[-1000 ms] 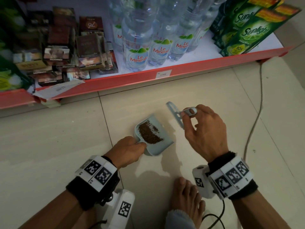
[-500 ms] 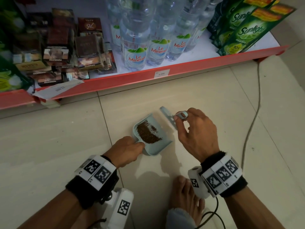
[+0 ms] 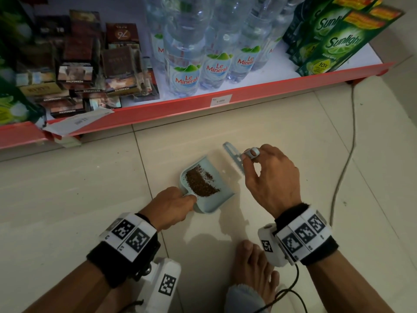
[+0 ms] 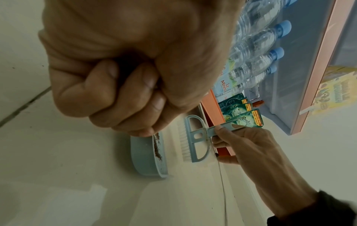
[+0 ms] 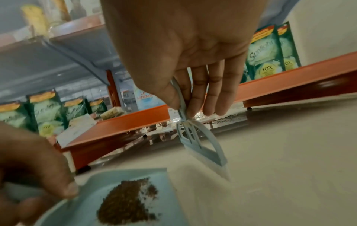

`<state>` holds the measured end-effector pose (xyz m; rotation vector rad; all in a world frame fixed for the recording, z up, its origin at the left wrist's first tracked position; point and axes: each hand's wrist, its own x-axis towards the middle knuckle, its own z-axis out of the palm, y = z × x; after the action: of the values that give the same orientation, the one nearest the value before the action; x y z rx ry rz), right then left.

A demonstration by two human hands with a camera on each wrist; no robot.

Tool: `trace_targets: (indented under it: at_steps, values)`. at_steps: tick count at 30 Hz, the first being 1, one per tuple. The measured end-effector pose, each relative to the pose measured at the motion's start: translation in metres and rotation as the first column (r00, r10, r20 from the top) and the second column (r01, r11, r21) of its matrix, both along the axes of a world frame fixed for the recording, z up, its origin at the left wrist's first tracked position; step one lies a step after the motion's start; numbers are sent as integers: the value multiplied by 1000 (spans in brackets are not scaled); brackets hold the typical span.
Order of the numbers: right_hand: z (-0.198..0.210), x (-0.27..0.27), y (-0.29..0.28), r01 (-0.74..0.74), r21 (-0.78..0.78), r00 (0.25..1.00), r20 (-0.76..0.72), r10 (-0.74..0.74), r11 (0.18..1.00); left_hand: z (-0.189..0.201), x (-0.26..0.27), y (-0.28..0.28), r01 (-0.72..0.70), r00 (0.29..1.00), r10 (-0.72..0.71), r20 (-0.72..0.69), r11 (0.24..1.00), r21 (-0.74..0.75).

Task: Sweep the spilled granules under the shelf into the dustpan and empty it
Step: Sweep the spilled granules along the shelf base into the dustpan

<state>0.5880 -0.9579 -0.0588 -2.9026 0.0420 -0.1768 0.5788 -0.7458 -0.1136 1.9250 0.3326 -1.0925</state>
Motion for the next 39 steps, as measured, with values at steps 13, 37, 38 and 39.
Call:
trace_targets:
  at_steps: [13,37,38,39]
  values:
    - [-4,3,4,-7,46,999,-31,8,999,3,-1,4,34,998,-37,47,998,55]
    - [41,30,21,-179,154,982,-32,186,972,17,-11,24,-162,981,172,92,981,-108]
    - [45,34,27,-204,161,977,-28,211,966,19,-12,29,-181,977,192,95,977,-109]
    - [48,38,33,-231,175,971,-20,238,957,22,-14,34,-205,972,215,97,973,-110]
